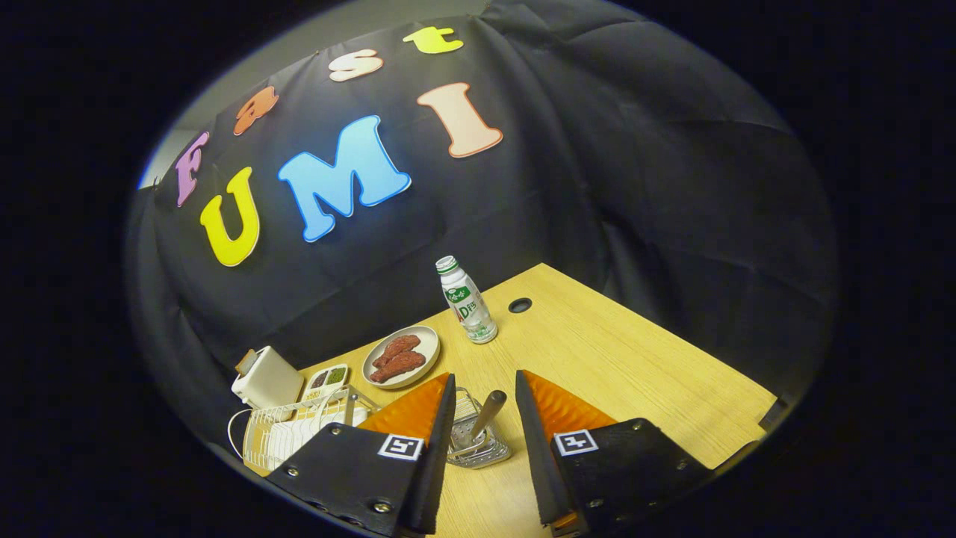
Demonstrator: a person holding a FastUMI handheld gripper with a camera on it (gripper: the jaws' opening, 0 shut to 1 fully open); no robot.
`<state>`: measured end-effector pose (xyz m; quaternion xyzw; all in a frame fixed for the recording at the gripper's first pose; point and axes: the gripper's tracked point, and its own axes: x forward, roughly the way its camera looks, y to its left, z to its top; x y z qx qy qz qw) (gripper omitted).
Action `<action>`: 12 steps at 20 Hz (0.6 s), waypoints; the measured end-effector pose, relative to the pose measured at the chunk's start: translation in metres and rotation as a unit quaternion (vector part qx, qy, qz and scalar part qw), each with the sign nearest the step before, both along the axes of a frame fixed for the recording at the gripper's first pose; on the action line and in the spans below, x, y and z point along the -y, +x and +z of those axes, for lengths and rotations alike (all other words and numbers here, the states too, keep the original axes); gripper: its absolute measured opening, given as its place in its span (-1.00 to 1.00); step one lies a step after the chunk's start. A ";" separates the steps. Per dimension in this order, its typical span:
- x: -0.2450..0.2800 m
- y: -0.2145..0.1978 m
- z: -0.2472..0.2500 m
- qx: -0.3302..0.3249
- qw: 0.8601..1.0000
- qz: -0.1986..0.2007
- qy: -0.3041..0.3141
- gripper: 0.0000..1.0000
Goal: Take the plate from the dish rack, then take the spoon from the basket and place it into the plate.
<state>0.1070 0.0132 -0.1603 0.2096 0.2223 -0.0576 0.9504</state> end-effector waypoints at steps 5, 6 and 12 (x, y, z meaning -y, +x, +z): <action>-0.003 0.006 -0.023 -0.018 1.000 -0.002 0.010 -0.01; -0.005 0.008 -0.028 -0.022 1.000 0.000 0.012 -0.01; -0.010 0.018 -0.046 -0.033 0.999 0.003 0.018 -0.10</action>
